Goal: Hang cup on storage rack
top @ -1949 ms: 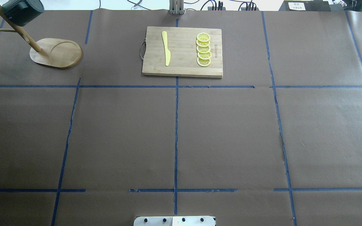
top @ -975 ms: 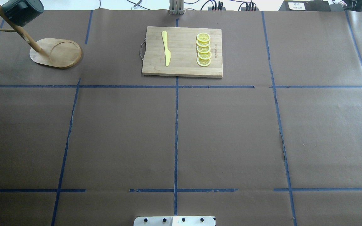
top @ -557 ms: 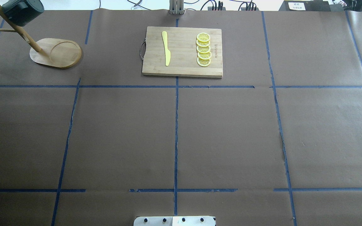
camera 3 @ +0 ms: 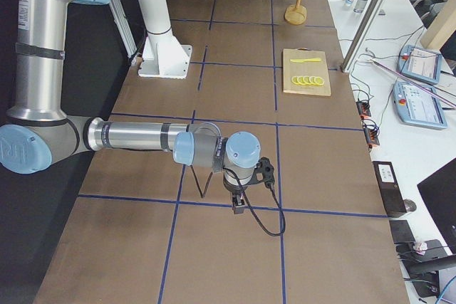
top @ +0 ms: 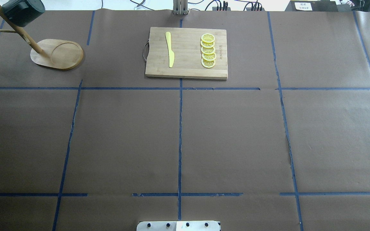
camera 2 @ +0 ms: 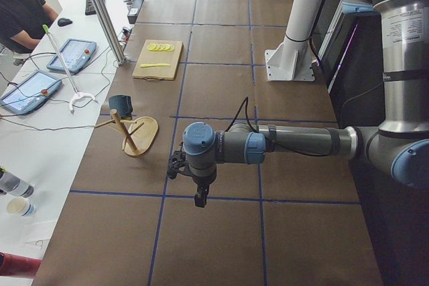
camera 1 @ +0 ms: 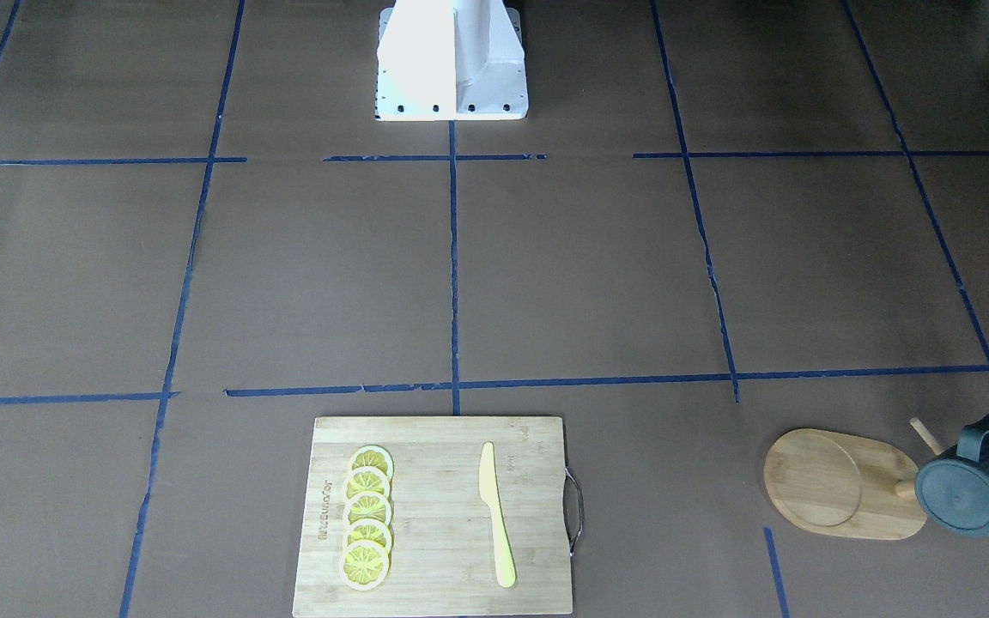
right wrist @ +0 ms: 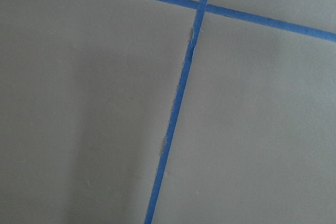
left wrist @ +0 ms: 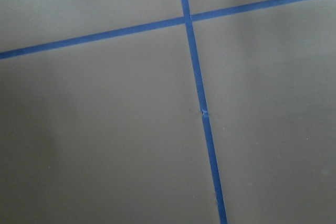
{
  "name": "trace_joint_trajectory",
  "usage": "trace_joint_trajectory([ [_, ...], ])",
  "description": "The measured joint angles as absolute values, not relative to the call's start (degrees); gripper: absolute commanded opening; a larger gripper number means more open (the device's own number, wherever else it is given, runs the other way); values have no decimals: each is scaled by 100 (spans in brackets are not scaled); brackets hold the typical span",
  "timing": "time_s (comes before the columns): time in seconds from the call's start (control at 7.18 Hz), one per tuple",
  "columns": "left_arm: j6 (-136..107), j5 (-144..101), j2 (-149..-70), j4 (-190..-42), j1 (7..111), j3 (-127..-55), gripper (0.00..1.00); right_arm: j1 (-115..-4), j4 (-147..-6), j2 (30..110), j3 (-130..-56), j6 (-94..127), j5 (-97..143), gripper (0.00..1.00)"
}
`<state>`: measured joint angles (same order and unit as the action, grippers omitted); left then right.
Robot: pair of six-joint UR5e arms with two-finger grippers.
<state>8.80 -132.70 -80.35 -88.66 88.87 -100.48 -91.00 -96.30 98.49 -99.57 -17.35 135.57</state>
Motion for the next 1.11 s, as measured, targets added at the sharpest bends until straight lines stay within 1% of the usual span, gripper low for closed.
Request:
trace_joint_trajectory([
  [1.11, 879, -13220, -7986, -8857, 8893, -10148, 100, -9132, -9626, 9839, -9924, -1731, 13438, 99],
])
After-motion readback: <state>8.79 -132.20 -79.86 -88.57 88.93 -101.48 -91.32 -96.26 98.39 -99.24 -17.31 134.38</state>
